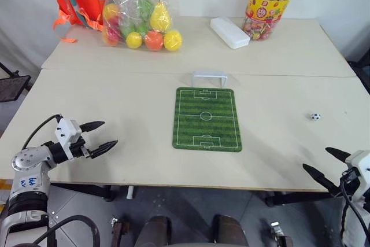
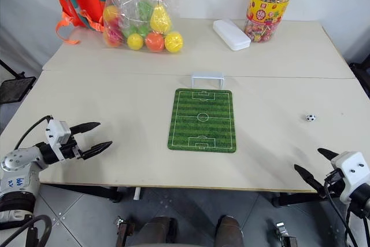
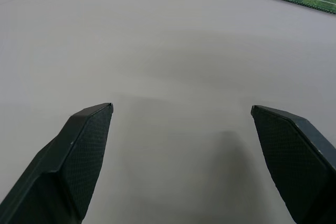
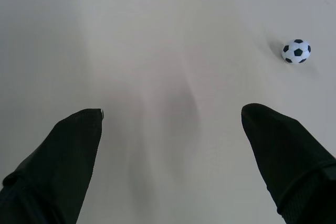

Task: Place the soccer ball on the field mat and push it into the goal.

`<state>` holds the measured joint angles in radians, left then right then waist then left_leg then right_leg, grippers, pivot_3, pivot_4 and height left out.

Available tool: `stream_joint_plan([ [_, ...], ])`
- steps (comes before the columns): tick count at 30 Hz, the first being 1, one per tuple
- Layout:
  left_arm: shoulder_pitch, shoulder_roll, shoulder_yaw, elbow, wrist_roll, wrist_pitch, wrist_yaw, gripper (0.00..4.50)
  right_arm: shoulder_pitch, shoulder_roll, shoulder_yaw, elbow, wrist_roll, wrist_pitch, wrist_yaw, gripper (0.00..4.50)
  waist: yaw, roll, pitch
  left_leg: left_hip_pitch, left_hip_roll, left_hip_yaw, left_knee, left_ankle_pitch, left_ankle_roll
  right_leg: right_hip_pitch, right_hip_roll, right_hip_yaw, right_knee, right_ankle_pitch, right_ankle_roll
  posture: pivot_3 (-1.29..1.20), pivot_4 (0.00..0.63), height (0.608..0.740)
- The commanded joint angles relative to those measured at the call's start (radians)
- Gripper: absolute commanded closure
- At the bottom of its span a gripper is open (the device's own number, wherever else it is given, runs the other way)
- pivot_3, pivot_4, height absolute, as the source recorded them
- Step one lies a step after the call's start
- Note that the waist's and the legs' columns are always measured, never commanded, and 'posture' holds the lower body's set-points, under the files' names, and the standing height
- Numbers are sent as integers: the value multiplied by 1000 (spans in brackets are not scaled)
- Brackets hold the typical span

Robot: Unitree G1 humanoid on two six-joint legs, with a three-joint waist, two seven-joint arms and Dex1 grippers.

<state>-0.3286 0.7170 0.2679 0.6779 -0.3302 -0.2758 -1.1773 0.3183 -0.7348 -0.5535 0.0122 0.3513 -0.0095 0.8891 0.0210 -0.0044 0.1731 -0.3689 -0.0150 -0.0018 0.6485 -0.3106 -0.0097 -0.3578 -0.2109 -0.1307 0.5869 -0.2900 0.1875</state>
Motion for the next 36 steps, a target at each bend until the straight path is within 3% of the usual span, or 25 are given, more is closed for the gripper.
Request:
stream_joint_plan([
  [1,-10,24,25,-2,-15,-7,3,0,0,-15,-24,-22,5,0,-9,71,0,0,0,0,0,0,0,0,0,0,0,0,0,0,0,0,150,740],
  [9,-33,17,56,-84,-60,146,87,0,-14,-18,-48,-122,39,171,-103,71,0,0,0,0,0,0,0,0,0,0,0,0,0,0,0,0,150,740],
  [13,-28,18,31,-139,-65,160,24,0,-87,-41,-54,-193,69,290,-163,71,-4,0,0,0,0,0,0,0,0,0,0,1,1,0,0,0,150,740],
  [16,-70,-9,15,-152,-82,153,-23,0,-230,-83,-26,-158,78,371,-206,71,-4,0,0,-1,1,0,1,0,0,-1,1,1,0,0,-1,0,150,740],
  [22,-90,-47,-17,-169,-140,150,-190,0,-453,-145,72,44,26,411,-190,71,-4,0,0,-1,2,1,2,0,0,-1,2,0,0,1,-1,0,150,740],
  [26,-88,-68,-23,-186,-131,131,-187,0,-611,-154,169,280,-52,342,-179,71,-9,0,1,-2,3,1,2,-1,-1,-1,4,0,-1,1,-1,0,150,740],
  [36,18,-64,-5,-284,-141,148,-159,0,-842,-117,284,697,-150,196,-168,71,-40,0,1,-2,4,2,2,-1,-1,-1,4,0,-1,1,-1,0,150,740],
])
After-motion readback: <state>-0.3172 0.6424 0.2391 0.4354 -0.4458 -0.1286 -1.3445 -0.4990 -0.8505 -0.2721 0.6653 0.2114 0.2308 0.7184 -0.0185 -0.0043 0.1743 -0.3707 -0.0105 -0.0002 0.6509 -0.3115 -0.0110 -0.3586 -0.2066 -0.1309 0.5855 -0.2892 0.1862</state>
